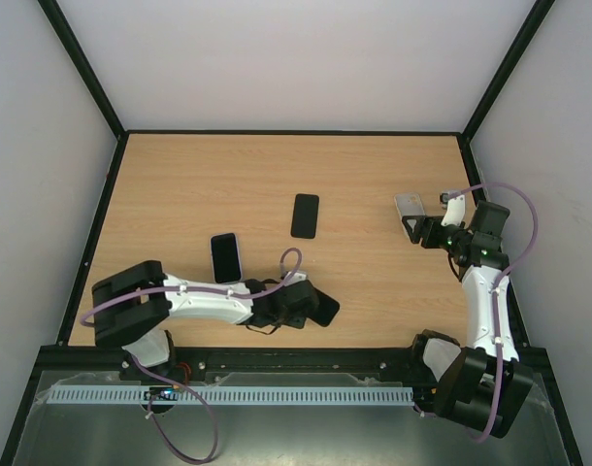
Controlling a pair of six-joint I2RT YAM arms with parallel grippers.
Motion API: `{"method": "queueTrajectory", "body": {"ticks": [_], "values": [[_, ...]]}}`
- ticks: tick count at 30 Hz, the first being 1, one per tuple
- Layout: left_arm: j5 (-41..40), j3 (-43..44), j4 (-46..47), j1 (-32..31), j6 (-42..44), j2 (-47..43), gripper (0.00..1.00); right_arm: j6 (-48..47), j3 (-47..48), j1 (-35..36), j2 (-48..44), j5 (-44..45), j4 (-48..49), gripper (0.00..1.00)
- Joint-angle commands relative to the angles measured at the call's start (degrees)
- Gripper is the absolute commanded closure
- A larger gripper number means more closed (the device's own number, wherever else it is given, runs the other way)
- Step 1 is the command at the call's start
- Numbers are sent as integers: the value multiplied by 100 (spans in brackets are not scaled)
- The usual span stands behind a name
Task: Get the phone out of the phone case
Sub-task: Move the phone to the center of the board.
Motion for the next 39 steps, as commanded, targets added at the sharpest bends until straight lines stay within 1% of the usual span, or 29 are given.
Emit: {"method": "queueTrajectory", "body": {"ticks": [1,12,16,19,21,25,26,28,30,32,35,39], "values": [[-86,250,-55,-50,493,386,53,-76,34,-2,-100,-19,-69,26],[69,1208,763,-19,991,1582,54,-77,22,3,-42,10,-57,27],[73,1480,740,6,1107,1733,52,-106,25,4,-55,26,-64,26],[4,1336,712,-56,1100,1378,47,-126,34,0,-67,25,-75,27],[-309,1207,582,-128,1120,989,44,-160,46,2,-75,6,-60,27],[-838,1091,215,-95,1298,82,30,-341,160,7,-57,-46,44,27],[-938,1096,78,-63,1331,-129,26,-434,252,7,-28,-124,-7,27],[-1166,1057,-164,6,1328,-544,21,-533,475,57,64,-274,-145,27],[-1315,909,-288,89,1234,-974,14,-743,760,274,193,-310,-408,27],[-1327,693,-286,251,1100,-1439,10,-812,939,793,288,-90,-535,27],[-1345,250,-124,519,800,-2042,5,-699,982,1820,379,470,-478,27],[-1418,-448,252,804,449,-2794,1,-667,983,3176,731,1284,-454,27]]}}
